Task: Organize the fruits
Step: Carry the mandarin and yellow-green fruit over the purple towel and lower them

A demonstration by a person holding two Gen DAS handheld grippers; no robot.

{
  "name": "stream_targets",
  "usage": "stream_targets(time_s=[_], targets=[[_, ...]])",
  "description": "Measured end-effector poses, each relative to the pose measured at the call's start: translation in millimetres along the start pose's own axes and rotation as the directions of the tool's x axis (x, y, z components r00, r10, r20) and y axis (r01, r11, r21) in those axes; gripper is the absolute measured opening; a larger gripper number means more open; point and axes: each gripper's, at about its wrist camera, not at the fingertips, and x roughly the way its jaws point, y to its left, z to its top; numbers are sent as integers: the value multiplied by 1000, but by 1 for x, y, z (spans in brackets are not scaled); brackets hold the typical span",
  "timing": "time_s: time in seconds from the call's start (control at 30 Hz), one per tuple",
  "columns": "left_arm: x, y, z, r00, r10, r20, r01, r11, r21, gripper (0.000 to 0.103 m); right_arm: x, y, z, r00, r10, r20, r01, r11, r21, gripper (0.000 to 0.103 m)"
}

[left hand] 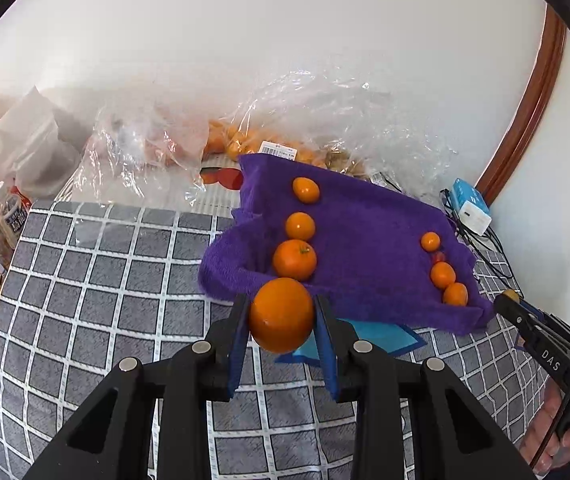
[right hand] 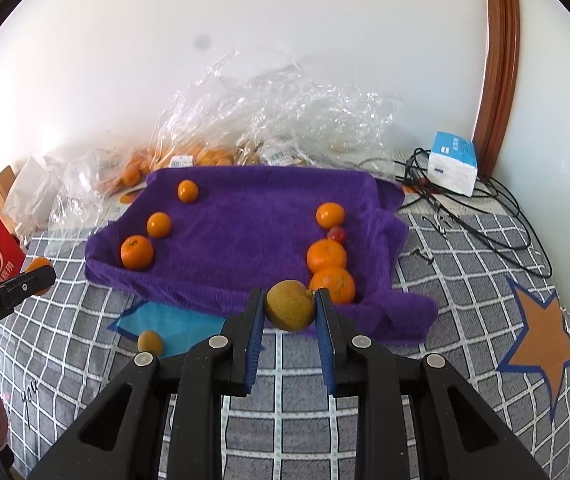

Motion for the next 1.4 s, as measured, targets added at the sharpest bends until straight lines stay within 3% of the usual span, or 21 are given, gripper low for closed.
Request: stream_targets(time_s=[0.3,0.77,0.93,1.23,1.33,1.4], targets=[[21,28,24,1000,10,-14,-11,996,-94,30,20,-5,30,1000,10,12,-10,1000,26,25],[88,-9,65,999,16,-51,-17,1000,-20,30,104,10,32,991,53,-124,-61,996,-59,25],[111,-10,74,997,52,-51,-52,999,-15,30,118,16,31,986,85,-145,-95,994,-63,25],[138,-6,76,987,156,-48,-157,987,-19,30,134,25,26,983,56,-176,-74,992,-101,25],[141,-10,77,985,165,-40,-165,986,4,30,134,26,26,985,49,-168,-66,993,-99,26],[142,-12,78,988,149,-43,-149,989,6,30,135,26,27,982,49,-180,-67,993,-95,32]])
